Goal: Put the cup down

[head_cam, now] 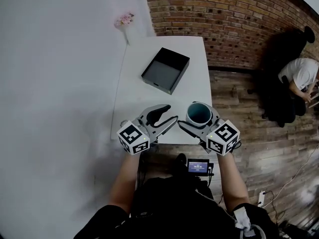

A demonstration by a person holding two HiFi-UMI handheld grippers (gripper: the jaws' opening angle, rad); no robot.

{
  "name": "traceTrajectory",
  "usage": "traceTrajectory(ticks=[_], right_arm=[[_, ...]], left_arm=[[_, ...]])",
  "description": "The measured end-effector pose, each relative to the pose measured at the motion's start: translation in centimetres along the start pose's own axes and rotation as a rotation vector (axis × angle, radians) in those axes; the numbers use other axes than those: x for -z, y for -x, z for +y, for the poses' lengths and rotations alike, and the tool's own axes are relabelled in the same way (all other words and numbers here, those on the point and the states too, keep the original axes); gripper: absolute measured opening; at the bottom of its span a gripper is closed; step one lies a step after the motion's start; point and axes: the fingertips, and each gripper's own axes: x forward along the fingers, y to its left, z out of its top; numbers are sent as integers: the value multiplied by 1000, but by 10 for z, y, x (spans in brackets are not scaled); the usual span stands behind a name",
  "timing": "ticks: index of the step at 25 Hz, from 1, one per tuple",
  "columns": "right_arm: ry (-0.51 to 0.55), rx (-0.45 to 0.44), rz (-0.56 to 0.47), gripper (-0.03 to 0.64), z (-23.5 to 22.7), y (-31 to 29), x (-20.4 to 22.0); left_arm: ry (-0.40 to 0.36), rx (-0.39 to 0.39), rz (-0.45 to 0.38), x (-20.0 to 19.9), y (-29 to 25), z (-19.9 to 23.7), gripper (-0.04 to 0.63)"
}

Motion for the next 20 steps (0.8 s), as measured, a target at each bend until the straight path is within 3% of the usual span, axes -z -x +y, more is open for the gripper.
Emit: traceTrajectory(ticks=[9,20], right_arm=[[5,-27,-7,403,-43,-6,-16],[26,-47,-2,403,-41,-7,-24]], left_arm=[[-3,-49,-1,-10,-28,31,176],[0,-65,-16,-18,-28,31,176]])
